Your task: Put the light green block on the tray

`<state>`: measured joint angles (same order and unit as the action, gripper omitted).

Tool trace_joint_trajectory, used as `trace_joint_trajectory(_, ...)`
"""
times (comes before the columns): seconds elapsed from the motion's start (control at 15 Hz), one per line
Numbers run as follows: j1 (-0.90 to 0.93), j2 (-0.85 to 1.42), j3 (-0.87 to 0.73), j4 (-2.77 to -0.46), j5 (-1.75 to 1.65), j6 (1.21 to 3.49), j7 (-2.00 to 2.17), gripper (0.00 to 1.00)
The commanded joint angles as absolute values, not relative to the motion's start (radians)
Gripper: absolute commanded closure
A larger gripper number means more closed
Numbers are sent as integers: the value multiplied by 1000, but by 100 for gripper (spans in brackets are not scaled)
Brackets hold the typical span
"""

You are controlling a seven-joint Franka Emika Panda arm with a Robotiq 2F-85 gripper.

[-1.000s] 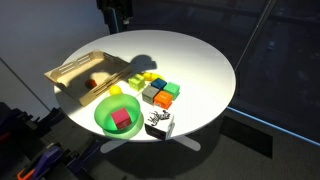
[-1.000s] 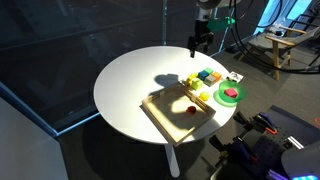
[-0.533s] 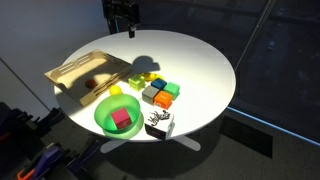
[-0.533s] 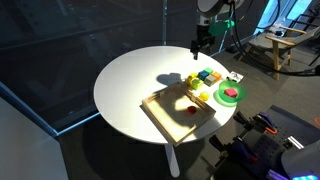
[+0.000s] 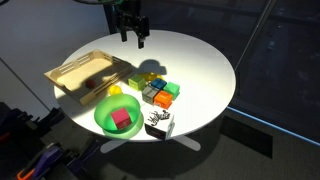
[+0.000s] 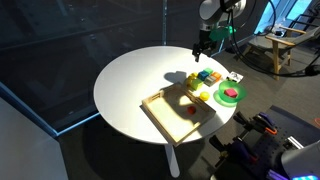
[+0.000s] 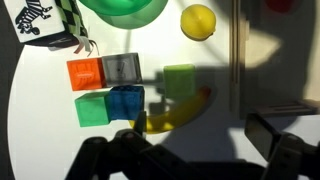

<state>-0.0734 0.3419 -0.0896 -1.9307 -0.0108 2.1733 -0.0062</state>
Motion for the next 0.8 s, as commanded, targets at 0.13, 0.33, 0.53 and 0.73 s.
trace_joint_trajectory(0.13, -80, 349, -85, -1925, -12, 2173, -4, 0)
trace_joint_trajectory(0.33, -80, 349, -85, -1925, -12, 2173, -4, 0)
trace_joint_trajectory(0.53, -80, 349, -85, -1925, -12, 2173, -3, 0)
trace_joint_trajectory(0.73, -83, 349, -84, -1959, -17, 2231, -19, 0)
